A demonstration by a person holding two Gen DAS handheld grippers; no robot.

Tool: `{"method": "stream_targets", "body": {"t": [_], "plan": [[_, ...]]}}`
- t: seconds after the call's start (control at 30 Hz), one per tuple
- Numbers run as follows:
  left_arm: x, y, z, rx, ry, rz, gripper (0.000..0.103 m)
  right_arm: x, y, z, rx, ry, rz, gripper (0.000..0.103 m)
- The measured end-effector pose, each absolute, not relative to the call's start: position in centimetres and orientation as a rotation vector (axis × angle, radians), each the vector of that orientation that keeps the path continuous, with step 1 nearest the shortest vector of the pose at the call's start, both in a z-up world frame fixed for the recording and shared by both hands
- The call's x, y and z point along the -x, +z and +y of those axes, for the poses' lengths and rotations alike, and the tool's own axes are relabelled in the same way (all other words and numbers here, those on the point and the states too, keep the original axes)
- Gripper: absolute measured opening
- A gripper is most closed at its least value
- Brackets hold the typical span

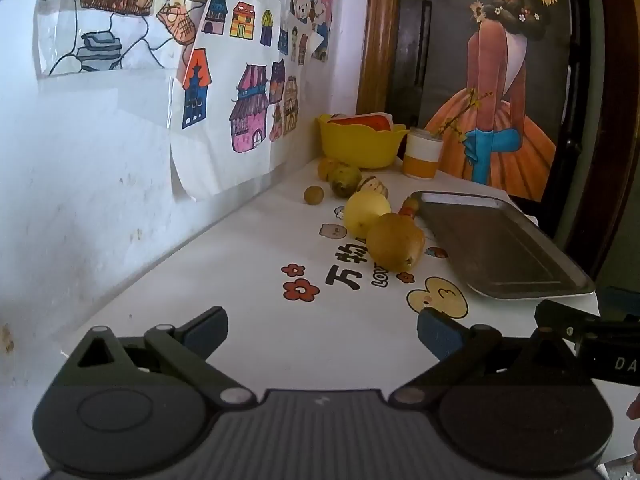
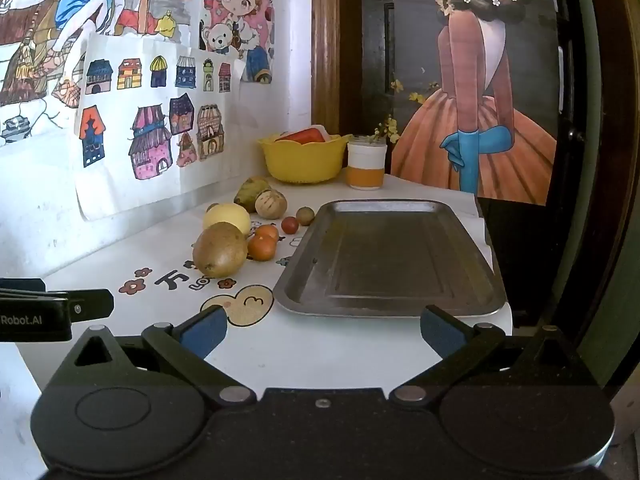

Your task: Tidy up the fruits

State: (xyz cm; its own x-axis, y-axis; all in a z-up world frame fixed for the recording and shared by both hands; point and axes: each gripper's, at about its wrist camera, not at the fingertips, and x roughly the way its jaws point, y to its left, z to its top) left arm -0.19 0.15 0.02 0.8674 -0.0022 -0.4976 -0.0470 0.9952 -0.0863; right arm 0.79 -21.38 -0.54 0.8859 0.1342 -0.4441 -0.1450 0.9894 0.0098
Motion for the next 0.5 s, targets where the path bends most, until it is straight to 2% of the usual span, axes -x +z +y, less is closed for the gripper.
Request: {"method": "stream_targets", "body": {"t": [0.5], "plan": [[-0.2, -0.43, 0.14, 0.101, 0.028, 0.534, 0.103, -0.77, -0.58, -21.25, 0.025, 0.148, 0.464, 0.102]]}}
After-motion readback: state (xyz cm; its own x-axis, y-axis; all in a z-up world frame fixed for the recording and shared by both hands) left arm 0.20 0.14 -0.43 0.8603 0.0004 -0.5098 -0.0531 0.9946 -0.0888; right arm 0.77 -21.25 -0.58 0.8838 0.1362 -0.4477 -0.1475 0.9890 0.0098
